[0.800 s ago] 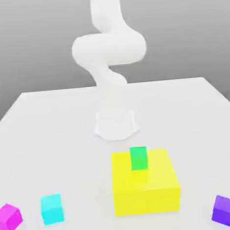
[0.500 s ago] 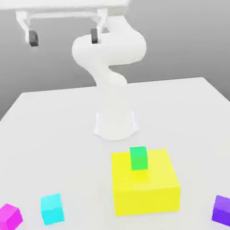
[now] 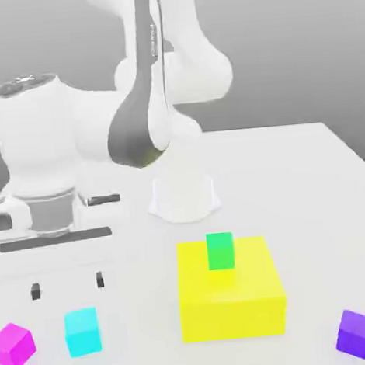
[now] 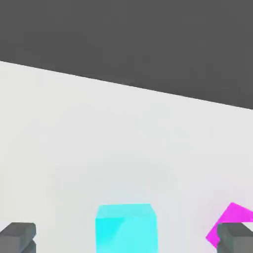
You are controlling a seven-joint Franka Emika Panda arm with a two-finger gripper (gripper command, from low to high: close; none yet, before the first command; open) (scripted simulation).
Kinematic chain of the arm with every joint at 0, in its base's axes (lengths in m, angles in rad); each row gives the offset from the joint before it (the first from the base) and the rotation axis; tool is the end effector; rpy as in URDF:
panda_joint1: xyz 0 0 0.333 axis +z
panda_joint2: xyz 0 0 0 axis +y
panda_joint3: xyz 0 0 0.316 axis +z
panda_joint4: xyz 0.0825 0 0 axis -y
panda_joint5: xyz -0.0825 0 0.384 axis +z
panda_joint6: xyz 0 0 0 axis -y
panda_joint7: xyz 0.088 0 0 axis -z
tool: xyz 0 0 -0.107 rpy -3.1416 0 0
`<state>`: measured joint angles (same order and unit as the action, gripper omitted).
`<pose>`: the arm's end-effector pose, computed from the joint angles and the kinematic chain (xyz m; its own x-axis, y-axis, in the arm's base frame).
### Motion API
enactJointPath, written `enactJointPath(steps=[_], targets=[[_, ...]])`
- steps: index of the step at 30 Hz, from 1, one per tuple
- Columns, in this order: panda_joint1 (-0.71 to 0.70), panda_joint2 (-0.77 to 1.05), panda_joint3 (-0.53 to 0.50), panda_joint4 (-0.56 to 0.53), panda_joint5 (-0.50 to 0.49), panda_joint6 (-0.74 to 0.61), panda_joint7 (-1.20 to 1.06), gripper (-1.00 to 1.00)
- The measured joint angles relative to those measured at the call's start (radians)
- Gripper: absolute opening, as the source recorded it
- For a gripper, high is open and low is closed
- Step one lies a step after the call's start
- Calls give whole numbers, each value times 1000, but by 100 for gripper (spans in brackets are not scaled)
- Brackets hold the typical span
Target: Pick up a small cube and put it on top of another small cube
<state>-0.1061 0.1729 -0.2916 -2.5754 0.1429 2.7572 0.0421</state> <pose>0.4095 -0.1833 0.2043 0.8432 -0.5373 0.0186 -0.5373 -0.8434 -0.0073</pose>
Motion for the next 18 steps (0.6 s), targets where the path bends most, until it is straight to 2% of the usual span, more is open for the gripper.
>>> enactJointPath(steps=[5, 6, 13, 18], targets=[[-90, 182, 106, 27, 114, 133, -102, 0], [-104, 206, 123, 32, 127, 152, -113, -100], [-107, 205, 125, 32, 125, 151, -111, -100], [-53, 46, 46, -2, 9, 29, -24, -100]])
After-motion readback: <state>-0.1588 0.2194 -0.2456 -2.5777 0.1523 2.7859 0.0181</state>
